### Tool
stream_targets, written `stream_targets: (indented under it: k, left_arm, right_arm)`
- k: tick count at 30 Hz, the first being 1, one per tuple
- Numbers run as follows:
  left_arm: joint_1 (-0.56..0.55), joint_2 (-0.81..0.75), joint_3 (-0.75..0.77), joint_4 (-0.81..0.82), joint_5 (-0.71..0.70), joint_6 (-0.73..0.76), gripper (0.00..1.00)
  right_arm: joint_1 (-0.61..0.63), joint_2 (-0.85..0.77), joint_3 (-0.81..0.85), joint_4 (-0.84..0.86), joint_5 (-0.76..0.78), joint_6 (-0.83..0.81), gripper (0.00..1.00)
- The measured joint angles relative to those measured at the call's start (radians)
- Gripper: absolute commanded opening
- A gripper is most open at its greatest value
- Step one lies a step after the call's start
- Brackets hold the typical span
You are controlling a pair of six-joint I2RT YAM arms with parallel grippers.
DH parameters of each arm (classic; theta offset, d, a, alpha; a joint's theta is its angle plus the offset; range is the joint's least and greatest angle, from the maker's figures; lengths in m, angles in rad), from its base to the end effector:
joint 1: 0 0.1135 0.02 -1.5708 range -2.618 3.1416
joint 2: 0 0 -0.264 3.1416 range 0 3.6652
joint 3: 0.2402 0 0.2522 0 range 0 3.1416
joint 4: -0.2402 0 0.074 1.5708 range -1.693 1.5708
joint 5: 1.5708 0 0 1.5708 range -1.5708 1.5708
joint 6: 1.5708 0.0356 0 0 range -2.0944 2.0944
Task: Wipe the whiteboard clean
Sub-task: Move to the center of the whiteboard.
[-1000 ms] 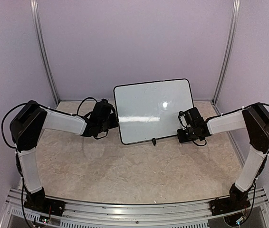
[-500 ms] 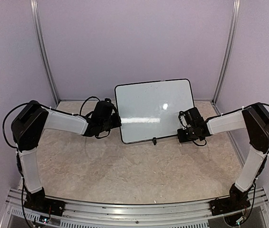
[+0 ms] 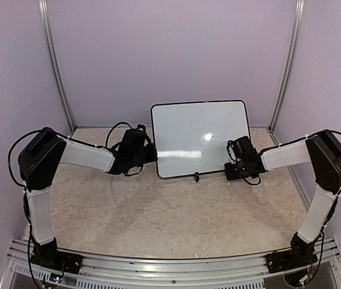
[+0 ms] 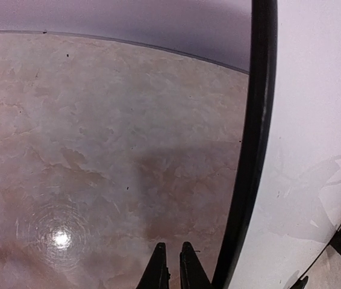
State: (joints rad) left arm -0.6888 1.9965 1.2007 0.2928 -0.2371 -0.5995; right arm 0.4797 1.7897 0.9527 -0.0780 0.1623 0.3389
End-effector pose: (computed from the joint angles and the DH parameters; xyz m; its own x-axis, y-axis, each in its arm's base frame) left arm 0.3438 -0.2722 0.1686 -0.5662 -0.2442 -0.7872 0.1690 0.9004 -0.4009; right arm 0.3154 0.1576 0.1430 -0.7855 -0.0388 -0.6177 -0.1133 0.9902 0.0819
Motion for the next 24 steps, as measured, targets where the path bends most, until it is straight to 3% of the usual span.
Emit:
stream_targets:
  k: [8, 15, 24]
  left_arm:
    - [-0.013, 0.000, -0.018, 0.059, 0.032, 0.000, 0.09]
    - [-0.007, 0.000, -0.028, 0.041, 0.003, -0.033, 0.33]
    - [0.020, -0.029, -0.137, 0.041, -0.007, -0.081, 0.40]
  right_arm:
    - [0.005, -0.003, -0.017, 0.030, 0.013, 0.011, 0.00]
    - [0.014, -0.003, -0.017, 0.030, 0.039, 0.020, 0.00]
    - [0.024, 0.010, 0.026, -0.005, 0.055, 0.026, 0.00]
